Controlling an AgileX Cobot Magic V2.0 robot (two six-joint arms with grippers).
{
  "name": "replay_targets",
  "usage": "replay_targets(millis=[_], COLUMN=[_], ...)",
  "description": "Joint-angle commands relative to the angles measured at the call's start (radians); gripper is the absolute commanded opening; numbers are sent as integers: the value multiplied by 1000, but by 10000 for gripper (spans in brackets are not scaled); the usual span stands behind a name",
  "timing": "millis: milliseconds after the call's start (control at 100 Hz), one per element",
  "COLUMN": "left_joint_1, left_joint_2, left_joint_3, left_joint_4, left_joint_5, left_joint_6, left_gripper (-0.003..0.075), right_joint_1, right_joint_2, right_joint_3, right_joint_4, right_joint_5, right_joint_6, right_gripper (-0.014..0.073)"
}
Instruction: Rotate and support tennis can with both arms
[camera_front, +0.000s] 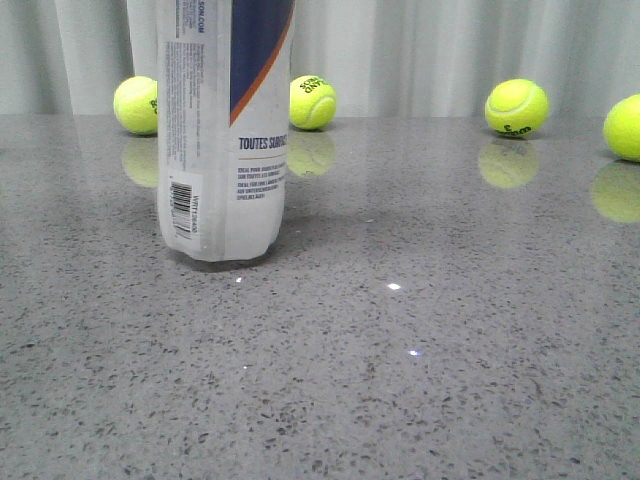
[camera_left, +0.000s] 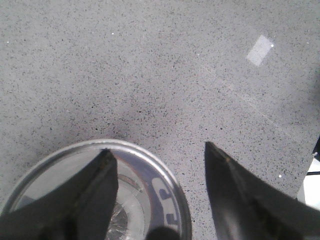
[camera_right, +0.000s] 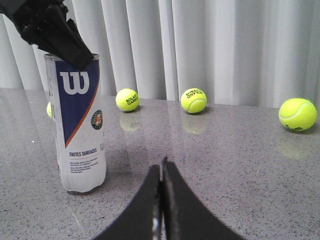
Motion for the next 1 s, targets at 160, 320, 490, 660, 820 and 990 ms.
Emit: replay_targets(millis=[160, 320, 490, 660, 820, 990], left_joint_1=[-8, -8, -8, -8, -8, -8], left_joint_2=[-94, -133, -210, -314, -439, -577], left_joint_3=[-33, -33, -21, 85, 300, 520], left_joint_4=[-22, -16, 70, 212, 431, 625], left_joint_5=[14, -45, -188, -347, -499, -575], left_joint_6=[1, 51, 53, -38, -253, -454], left_gripper=[378, 323, 37, -19, -19, -19], right_joint_1=[-6, -6, -6, -6, -6, -6], right_joint_2=[14, 14, 14, 14, 14, 14], right_joint_3=[-23, -23, -23, -23, -23, -23], right_joint_4=[3, 3, 3, 3, 3, 3], right_joint_5=[-82, -82, -82, -82, -82, -82], right_joint_6=[-7, -7, -7, -7, -7, -7], right_gripper=[-69, -69, -69, -69, -69, -69])
